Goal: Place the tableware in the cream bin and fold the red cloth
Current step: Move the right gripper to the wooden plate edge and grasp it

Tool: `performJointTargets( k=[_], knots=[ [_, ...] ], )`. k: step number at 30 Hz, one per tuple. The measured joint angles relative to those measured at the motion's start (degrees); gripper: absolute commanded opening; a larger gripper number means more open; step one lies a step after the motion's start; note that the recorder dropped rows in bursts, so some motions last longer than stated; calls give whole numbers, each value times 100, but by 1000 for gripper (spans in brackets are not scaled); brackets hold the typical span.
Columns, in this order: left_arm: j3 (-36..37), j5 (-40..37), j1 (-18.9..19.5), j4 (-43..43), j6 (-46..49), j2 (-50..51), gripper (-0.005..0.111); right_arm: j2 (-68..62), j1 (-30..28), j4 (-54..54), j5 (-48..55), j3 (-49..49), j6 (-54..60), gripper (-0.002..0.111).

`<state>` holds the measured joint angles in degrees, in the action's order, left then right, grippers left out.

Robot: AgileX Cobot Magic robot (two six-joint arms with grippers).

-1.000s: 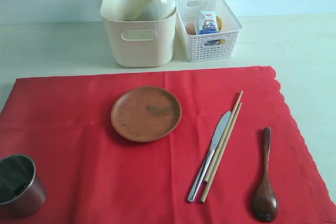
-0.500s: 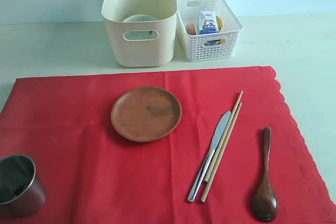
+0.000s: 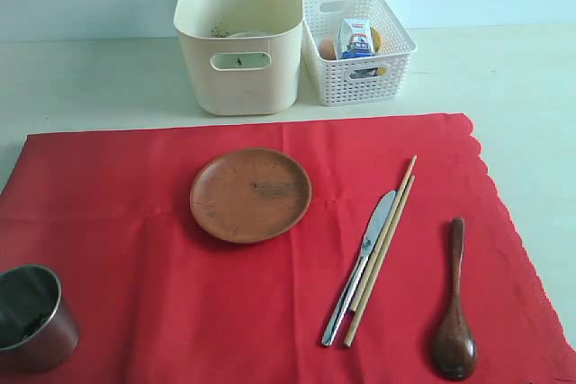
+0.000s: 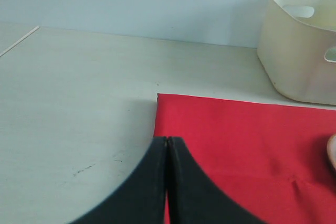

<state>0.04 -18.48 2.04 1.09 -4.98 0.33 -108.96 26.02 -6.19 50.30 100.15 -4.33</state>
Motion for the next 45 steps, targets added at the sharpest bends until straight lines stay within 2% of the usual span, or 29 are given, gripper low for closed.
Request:
performJointTargets(
  k=[8, 15, 17, 23, 31, 34, 41, 45],
  knots=[
    [0, 0, 0, 0, 0, 0, 1, 34, 0, 63, 785, 0, 7, 0],
    [0, 0, 0, 0, 0, 0, 1, 74, 0, -132, 1045, -30, 12, 0],
    [0, 0, 0, 0, 0, 0, 1, 93, 0, -289, 1014, -319, 71, 0],
    [0, 0, 0, 0, 0, 0, 1, 93, 0, -710, 477, -1388, 103, 0],
    [0, 0, 0, 0, 0, 0, 1, -37, 0, -1158, -243, -2067, 114, 0],
    [0, 0, 0, 0, 0, 0, 1, -231, 0, -1211, -299, -2121, 114, 6],
    [0, 0, 0, 0, 0, 0, 1, -707, 185, -1233, -560, -2121, -98, 38],
    [0, 0, 0, 0, 0, 0, 1, -951, 393, -1136, -851, -2142, 34, 44]
  ],
)
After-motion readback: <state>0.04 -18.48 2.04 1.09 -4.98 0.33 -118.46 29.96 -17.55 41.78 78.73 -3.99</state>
